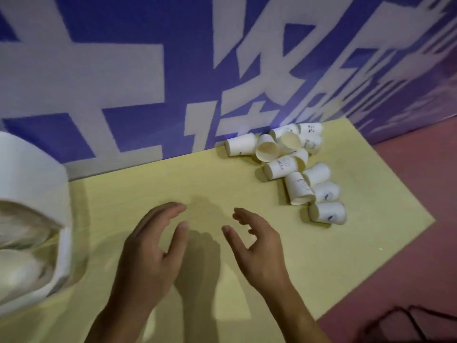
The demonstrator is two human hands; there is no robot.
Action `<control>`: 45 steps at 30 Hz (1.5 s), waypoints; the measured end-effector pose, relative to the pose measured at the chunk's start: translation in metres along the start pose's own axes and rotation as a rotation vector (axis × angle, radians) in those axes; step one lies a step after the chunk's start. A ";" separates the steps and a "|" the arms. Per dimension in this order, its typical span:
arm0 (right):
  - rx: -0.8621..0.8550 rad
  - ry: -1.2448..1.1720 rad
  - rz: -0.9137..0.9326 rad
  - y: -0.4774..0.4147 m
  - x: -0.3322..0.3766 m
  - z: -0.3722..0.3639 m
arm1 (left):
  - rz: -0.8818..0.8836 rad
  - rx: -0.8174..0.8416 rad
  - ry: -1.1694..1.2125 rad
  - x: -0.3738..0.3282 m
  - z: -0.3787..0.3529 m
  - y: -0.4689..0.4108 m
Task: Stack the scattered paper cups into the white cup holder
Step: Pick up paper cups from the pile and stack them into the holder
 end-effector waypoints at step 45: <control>-0.364 -0.180 -0.499 -0.088 -0.148 0.142 | 0.244 -0.054 0.254 -0.013 -0.118 0.012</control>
Point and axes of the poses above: each hand's wrist, its own y-axis away from the middle knuckle, its own z-axis out of the back of the hand, x = y × z, the point moved 5 cm from there along -y, towards the middle knuckle, and after that the axes turned 11 degrees about -x, right-handed, at the moved point
